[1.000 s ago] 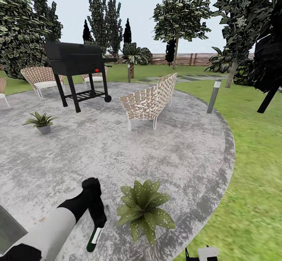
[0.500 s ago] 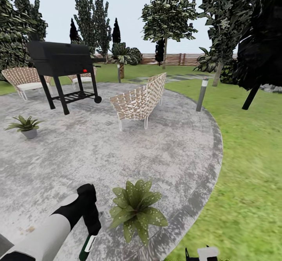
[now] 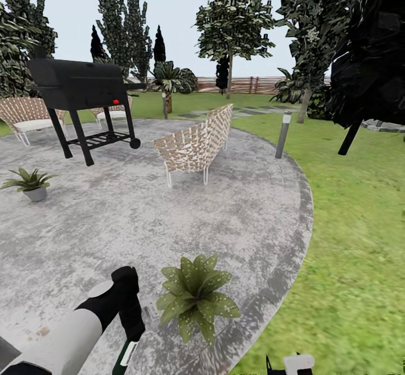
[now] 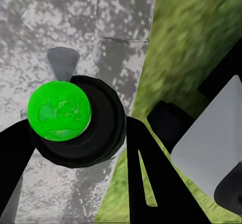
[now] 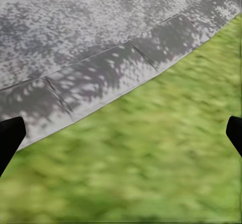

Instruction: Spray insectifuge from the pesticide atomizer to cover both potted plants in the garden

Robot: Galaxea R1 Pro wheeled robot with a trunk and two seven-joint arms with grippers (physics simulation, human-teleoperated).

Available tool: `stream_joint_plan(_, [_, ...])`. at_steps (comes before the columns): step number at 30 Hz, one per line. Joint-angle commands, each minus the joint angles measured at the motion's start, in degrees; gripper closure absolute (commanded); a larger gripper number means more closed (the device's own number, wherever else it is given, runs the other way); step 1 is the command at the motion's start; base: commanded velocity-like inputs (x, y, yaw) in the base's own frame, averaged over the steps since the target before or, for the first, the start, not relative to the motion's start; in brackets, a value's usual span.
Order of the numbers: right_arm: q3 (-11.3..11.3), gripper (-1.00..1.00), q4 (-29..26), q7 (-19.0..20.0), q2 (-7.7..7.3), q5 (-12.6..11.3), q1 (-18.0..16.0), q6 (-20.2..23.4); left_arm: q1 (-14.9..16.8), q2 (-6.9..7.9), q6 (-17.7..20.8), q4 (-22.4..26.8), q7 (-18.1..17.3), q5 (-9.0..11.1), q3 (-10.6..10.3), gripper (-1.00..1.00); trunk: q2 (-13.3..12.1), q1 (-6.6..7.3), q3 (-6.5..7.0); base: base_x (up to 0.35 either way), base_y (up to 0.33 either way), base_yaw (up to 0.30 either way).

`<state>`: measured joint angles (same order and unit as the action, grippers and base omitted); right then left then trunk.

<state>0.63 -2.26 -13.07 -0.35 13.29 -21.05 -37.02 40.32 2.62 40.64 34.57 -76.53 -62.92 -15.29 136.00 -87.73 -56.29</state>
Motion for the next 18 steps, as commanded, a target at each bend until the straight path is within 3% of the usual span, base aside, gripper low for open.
stream_joint_plan(1, [0.1,-1.00,0.1,-0.5,0.01,0.6,0.0,-0.1,0.0,0.04,0.6,-0.6,-0.3,-0.2,-0.2,1.00,0.0,0.01,-0.05,0.000,0.001,-0.239])
stream_joint_plan(6, [0.1,-1.00,0.1,-0.5,0.01,0.6,0.0,-0.1,0.0,0.05,0.6,-5.5,5.2,0.6,-0.1,1.00,0.0,0.01,-0.05,0.000,0.000,-0.104])
stream_joint_plan(11, [0.1,-1.00,0.1,-0.5,0.07,0.6,0.0,-0.1,0.0,1.20,0.5,-6.5,5.8,0.8,0.1,1.00,0.0,0.01,-0.05,0.000,0.000,-0.003])
stream_joint_plan(18, [0.1,-1.00,0.1,-0.5,0.08,0.7,0.0,-0.1,0.0,0.69,-1.8,-7.4,5.9,0.8,0.2,1.00,0.0,0.01,-0.05,0.000,0.000,0.000])
